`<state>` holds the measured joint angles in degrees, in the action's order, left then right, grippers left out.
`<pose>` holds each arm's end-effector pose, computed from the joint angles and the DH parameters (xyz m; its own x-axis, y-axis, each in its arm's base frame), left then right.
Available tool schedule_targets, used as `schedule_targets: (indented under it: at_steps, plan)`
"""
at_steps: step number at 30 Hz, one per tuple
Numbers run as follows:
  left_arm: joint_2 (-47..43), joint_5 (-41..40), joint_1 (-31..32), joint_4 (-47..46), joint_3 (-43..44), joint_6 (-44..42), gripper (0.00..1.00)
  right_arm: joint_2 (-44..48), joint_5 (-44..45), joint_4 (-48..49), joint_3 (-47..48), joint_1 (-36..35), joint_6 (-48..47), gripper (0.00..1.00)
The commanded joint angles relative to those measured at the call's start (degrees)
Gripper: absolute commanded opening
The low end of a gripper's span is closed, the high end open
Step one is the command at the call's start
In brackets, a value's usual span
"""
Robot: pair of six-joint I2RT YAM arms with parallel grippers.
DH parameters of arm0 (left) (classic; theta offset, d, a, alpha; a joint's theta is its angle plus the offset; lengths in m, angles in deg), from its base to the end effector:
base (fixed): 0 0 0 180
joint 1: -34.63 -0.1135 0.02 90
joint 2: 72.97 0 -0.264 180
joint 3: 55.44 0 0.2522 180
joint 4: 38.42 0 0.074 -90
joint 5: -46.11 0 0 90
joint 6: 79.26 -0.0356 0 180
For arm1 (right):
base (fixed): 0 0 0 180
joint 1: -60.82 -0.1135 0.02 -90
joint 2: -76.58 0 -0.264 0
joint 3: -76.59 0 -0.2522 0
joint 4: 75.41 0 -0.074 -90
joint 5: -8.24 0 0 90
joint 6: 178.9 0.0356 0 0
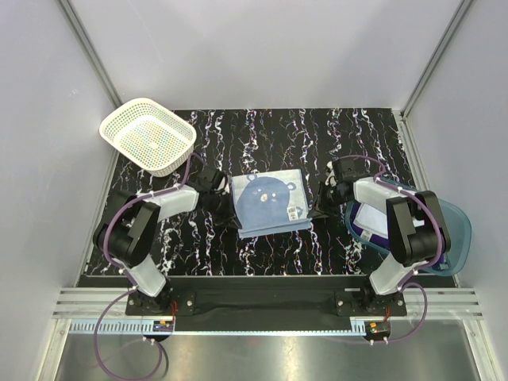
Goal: Fold and stack the towels
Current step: Fold the towel
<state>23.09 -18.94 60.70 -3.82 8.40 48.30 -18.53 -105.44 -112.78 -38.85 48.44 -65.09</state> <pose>0.2656 -0.1467 0.1439 -0.9884 -0.1317 -0.0756 -0.0693 0.8340 -0.5473 0.2907 0.0785 0.1495 -0.9669 0.1663 -0.1937 0.0509 0.8690 0.4922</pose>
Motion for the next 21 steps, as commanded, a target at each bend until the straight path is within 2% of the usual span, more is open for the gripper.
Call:
schedule_targets:
  at_steps: [1,4,7,15,21]
  plan:
    - [-2.6,-2.9,-0.4,4.3,3.2,-1.4,0.0,1.1,2.1,-1.2,4.8,0.3,-1.5,0.0]
    - [-5.3,-3.6,-0.3,9.4,8.6,-2.1,0.0,3.8,3.3,-7.6,10.1,0.3,-2.2,0.0]
    - [-8.5,-3.8,-0.3,11.0,9.4,-1.6,0.0,6.8,4.0,-9.3,10.0,0.3,-1.7,0.0]
    - [-8.3,-1.4,0.7,4.2,-2.3,0.1,0.0,9.2,0.7,-1.5,-3.7,0.3,1.0,0.0]
    - [-5.0,-0.3,1.5,-0.3,-5.3,0.6,0.0,6.5,0.0,2.0,-6.7,0.2,1.1,0.0]
